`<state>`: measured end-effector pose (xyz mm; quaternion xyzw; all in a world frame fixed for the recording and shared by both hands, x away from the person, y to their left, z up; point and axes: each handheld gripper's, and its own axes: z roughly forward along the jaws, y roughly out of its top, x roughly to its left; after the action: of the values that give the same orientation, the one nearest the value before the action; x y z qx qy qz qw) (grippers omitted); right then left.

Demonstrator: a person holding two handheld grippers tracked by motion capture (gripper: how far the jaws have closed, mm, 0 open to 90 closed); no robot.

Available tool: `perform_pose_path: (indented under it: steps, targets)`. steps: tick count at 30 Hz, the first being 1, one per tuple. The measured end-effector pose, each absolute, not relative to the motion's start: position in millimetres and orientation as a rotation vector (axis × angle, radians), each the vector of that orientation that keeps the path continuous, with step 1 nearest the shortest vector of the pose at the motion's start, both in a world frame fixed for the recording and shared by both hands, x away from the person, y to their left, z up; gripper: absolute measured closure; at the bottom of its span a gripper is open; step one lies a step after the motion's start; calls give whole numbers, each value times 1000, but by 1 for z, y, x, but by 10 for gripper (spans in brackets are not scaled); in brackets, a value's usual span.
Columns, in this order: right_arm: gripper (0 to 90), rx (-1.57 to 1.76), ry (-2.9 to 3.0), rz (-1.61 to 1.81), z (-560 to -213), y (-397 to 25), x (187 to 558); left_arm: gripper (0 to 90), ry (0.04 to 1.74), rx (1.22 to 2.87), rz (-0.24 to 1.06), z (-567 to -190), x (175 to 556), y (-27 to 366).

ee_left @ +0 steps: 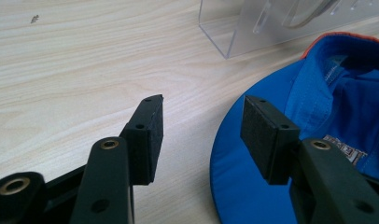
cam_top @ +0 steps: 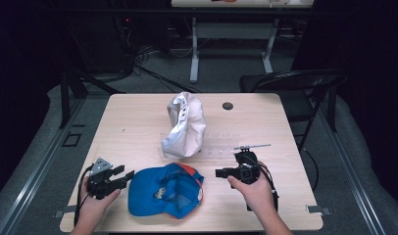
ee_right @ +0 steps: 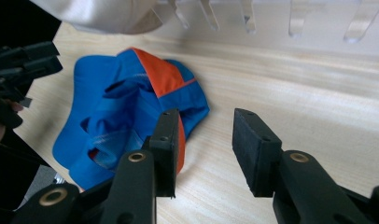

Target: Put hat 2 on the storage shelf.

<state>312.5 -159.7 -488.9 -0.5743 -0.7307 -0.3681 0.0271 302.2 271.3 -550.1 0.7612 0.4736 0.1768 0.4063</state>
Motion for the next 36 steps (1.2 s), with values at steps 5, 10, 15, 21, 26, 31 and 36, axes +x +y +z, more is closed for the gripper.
perform_pose_path:
  steps: [5, 10, 15, 21, 26, 31, 36]
  targets:
    - [624, -1748, -2251, -1103, -509, -152, 309, 491, 1188, 1925, 440, -551, 302, 269]
    - [626, -1729, -2247, -1086, -521, -145, 307, 491, 1189, 1928, 440, -552, 303, 269]
    - [627, -1709, -2253, -1043, -532, -136, 304, 491, 1188, 1942, 437, -552, 303, 269]
    - [633, -1700, -2250, -1020, -543, -125, 304, 490, 1186, 1947, 438, -552, 303, 269]
    - [638, -1662, -2272, -996, -546, -116, 305, 489, 1183, 1934, 444, -552, 303, 269]
    - [677, -1688, -2249, -1119, -556, -101, 309, 489, 1184, 1931, 438, -552, 303, 270]
    - [773, -1675, -2307, -967, -552, -99, 311, 489, 1182, 1931, 440, -552, 303, 270]
